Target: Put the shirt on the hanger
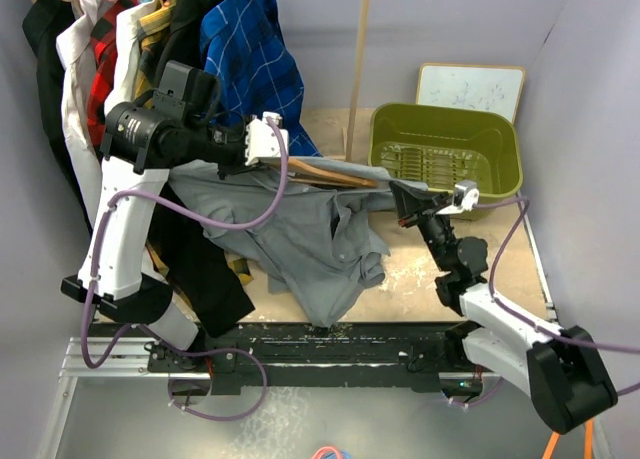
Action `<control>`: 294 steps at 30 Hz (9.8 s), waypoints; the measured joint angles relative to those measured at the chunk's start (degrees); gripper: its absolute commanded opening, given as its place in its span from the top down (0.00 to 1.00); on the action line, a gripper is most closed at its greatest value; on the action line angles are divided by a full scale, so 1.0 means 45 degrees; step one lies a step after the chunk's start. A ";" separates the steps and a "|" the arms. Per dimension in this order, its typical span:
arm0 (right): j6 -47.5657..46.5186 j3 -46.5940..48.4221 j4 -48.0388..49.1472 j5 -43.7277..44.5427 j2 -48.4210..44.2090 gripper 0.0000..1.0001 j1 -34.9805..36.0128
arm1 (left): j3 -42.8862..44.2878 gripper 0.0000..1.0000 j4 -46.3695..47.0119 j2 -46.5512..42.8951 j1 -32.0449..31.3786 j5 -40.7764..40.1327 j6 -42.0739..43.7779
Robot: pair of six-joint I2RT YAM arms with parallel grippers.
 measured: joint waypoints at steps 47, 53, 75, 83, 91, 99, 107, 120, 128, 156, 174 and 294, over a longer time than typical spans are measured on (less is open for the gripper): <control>0.2215 0.8344 -0.6470 -0.6785 0.3327 0.98 0.3657 | -0.0185 1.00 0.4974 -0.1574 0.0636 -0.0500 -0.6246; 0.1423 0.6188 -0.6892 -0.6635 0.2307 0.00 0.3691 | -0.0578 1.00 0.4930 -0.1753 0.0865 -0.0121 -0.6135; -0.4843 0.8126 -1.1944 -0.8772 0.0767 0.27 0.0704 | -0.4289 1.00 0.0393 -0.3220 0.0918 0.3371 0.2662; -0.3585 0.8131 -1.1793 -1.1793 0.1472 0.28 0.0714 | -0.4289 1.00 -0.0189 -0.3016 0.0918 0.3857 0.3691; -0.1083 0.8131 -0.8918 -1.3352 0.2691 0.39 0.0738 | -0.4284 1.00 -0.0194 -0.2608 0.0918 0.4226 0.3949; -0.0005 0.8131 -0.7320 -1.3328 0.3449 0.73 0.1180 | -0.4197 1.00 -0.0117 -0.2239 0.0918 0.4367 0.3823; -0.0452 0.8131 -0.7694 -1.2813 0.2924 0.94 0.1559 | -0.4197 1.00 0.0306 -0.2006 0.0918 0.4435 0.2895; -0.3536 0.8131 -1.0457 -1.0078 0.1870 0.81 0.3050 | -0.4197 1.00 0.2268 -0.1511 0.0899 0.3925 -0.0291; -0.5100 0.7776 -1.1681 -0.7747 0.0971 0.00 0.3823 | -0.4197 1.00 0.3235 -0.1467 0.0860 0.3920 -0.0826; -0.6169 0.6470 -1.1691 -0.6062 0.0146 0.00 0.3866 | -0.4187 1.00 0.1156 -0.1467 0.0860 0.4731 0.2059; -0.7558 0.5999 -1.3143 -0.5804 -0.0486 0.16 0.3866 | -0.4187 1.00 0.0160 -0.1467 0.0860 0.4857 0.3468; -0.5663 1.4382 -2.3314 0.2759 -0.1753 1.00 0.4022 | -0.5158 0.01 1.1774 0.0845 -0.0287 -0.7980 -0.9398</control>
